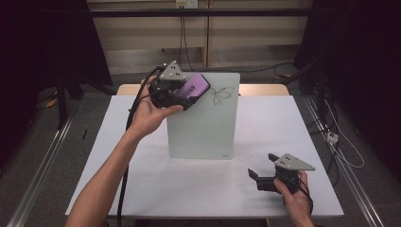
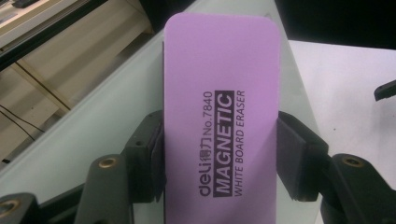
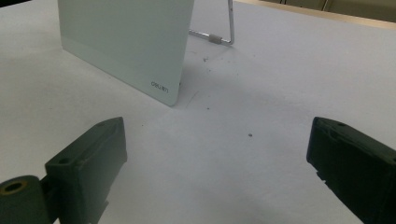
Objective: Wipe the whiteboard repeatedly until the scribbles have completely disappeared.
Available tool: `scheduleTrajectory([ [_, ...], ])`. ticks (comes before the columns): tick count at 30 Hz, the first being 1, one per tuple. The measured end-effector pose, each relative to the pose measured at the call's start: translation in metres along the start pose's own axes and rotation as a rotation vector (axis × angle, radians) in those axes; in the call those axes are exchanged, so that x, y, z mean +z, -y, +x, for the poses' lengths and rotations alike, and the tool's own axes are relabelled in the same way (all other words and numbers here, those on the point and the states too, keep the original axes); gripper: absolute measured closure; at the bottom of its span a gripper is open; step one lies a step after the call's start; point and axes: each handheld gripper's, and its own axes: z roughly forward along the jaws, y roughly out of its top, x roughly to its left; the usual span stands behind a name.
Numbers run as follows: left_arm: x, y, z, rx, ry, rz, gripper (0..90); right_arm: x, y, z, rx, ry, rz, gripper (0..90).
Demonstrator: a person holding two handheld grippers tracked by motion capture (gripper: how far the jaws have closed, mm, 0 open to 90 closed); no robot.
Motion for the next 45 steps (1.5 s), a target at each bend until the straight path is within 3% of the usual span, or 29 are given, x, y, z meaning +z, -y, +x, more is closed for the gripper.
scheduleTrajectory([
  [6, 0.009, -0.006, -0.006, 0.034, 0.024, 0.018, 41.0, 0.000, 0.000, 0.000, -0.002, -0.002, 0.001, 5.0],
  [18, 0.020, -0.021, -0.015, 0.065, 0.008, 0.021, 41.0, 0.000, 0.000, 0.000, -0.002, -0.004, 0.002, 5.2],
  [22, 0.027, -0.023, -0.023, 0.100, 0.006, 0.062, 41.0, 0.001, 0.000, 0.000, -0.004, -0.004, 0.002, 5.1],
  [26, 0.037, -0.021, -0.037, 0.154, -0.006, 0.125, 41.0, 0.000, 0.000, 0.001, -0.005, -0.006, 0.004, 5.0],
  [33, 0.050, -0.014, -0.053, 0.184, 0.020, 0.165, 41.1, 0.000, 0.000, 0.001, -0.005, -0.005, 0.004, 5.0],
  [40, 0.068, -0.002, -0.071, 0.196, 0.071, 0.196, 41.1, 0.001, 0.000, 0.001, -0.007, -0.006, 0.004, 5.0],
  [45, 0.075, 0.003, -0.078, 0.196, 0.096, 0.198, 41.1, 0.000, 0.000, 0.000, -0.008, -0.006, 0.001, 5.0],
])
